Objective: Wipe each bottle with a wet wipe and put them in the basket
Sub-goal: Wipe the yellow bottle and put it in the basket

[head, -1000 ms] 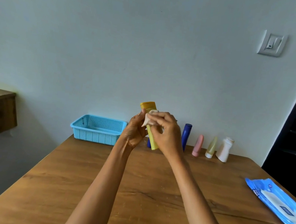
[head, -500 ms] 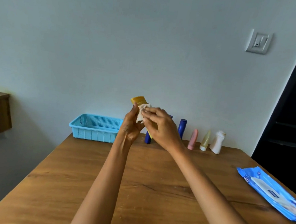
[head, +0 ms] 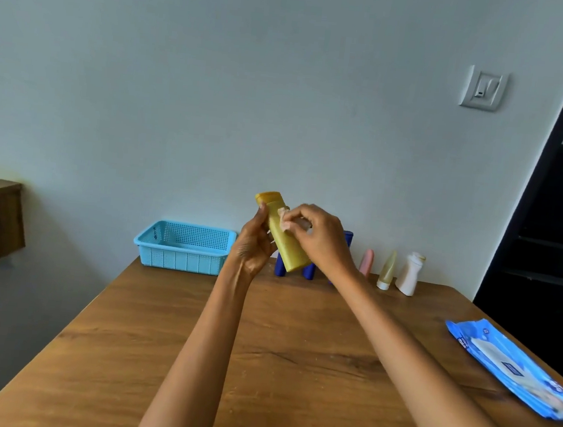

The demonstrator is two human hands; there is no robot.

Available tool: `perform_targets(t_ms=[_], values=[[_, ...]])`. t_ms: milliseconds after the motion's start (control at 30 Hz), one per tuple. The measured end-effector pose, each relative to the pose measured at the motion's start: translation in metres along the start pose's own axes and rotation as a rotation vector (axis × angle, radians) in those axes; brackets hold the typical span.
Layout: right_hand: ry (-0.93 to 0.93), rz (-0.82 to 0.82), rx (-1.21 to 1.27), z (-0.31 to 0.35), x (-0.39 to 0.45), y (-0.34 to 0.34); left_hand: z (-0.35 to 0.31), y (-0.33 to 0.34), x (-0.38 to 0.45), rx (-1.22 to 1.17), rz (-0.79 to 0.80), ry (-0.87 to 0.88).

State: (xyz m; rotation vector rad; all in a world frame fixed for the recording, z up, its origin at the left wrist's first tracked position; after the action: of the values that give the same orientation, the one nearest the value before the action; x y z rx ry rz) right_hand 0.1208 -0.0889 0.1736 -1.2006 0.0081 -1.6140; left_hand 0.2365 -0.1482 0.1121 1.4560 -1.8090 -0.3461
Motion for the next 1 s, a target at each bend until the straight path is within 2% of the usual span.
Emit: perform_targets(t_ms=[133,300,500,633,767,833,1000], values=[[0.111,-0.050,0.067,0.012,0.031,-0.006,0.000,0.015,-0.005,0.067,0.085,-0.014],[-0.033,0.064,0.004,0.032,0.025,0.009,-0.005,0.011,-0.005,0.063,0.055,0.002],[0.184,0.099,0.103,0.003,0.028,-0.003,-0.007,0.010,-0.006,0.001,0.026,-0.004],[0.130,-0.010,0.076,0.015,0.024,-0.003,-0.007,0.015,-0.005,-0.007,0.016,-0.011],[0.023,0.070,0.051,0.020,0.003,0.004,-0.013,0.009,-0.004,-0.064,-0.034,0.007],[0.039,0.088,0.053,0.013,-0.004,0.003,-0.012,0.007,-0.004,-0.024,-0.047,0.009],[0.212,-0.089,0.183,-0.007,0.003,-0.008,-0.013,0.020,-0.003,0.203,-0.002,0.023]])
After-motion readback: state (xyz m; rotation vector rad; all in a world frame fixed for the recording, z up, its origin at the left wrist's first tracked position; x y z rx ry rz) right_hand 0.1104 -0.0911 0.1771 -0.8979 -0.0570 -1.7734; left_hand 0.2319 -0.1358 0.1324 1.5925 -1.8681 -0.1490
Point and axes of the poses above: each hand's wrist, its own x-axis towards the middle knuckle, its own y-axis out of the palm, z = x × y, the point moved 5 cm from there along x, towards the middle knuckle, and after that the axes turned 9 degrees about y, right-handed, at the moved point
